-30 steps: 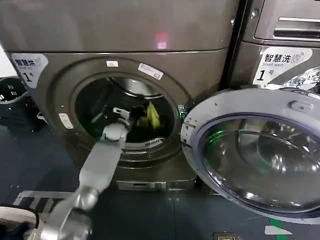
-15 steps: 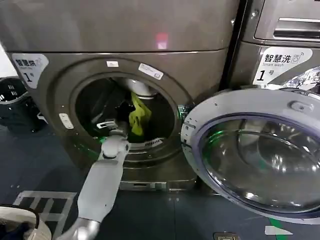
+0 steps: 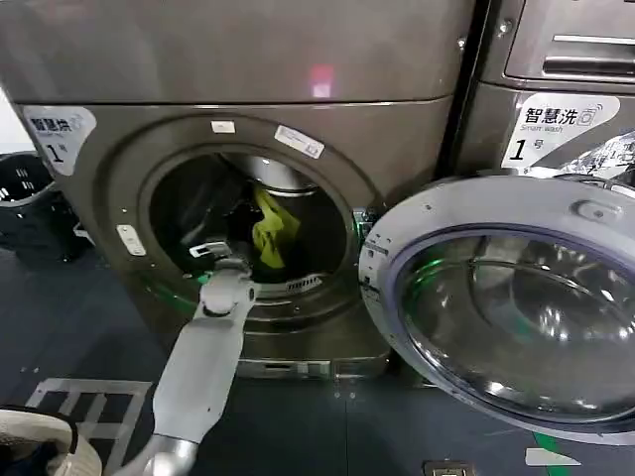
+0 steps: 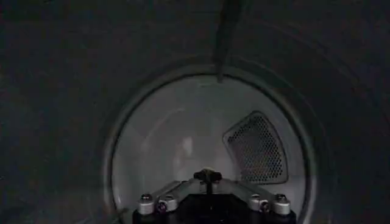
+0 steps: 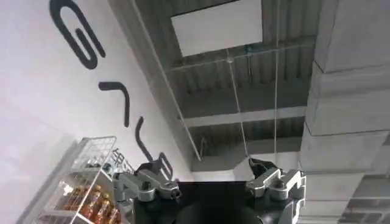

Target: Grasp the clothes from the dryer.

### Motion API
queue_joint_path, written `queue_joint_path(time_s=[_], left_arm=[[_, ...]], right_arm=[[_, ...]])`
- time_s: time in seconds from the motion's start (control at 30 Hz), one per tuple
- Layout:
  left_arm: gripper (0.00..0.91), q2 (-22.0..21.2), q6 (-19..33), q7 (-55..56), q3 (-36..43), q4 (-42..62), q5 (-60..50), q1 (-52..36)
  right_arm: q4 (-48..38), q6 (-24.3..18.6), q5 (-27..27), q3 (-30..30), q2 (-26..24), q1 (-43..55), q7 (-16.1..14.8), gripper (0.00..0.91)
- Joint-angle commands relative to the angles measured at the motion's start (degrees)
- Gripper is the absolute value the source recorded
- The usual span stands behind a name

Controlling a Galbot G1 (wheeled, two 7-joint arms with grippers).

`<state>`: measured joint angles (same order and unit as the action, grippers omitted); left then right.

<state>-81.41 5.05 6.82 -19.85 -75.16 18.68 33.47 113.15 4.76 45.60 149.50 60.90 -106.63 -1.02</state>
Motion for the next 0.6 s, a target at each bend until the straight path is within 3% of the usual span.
queue_joint_path(time_s=[0.03,0.6], left_arm=[[0.000,0.0,-0.3,0.2,0.0,0.1,-0.2,0.1],[0.000,0.3,-0.7,0.0,0.6,0.4,-0.2,-0.2]], right_arm=[[-0.2,-0.2,0.0,0.0,-0.2,0.0,0.0,0.907],[-0.3,0.8,-0.1,0.6,-0.2,-0.6,1.1,0.907]])
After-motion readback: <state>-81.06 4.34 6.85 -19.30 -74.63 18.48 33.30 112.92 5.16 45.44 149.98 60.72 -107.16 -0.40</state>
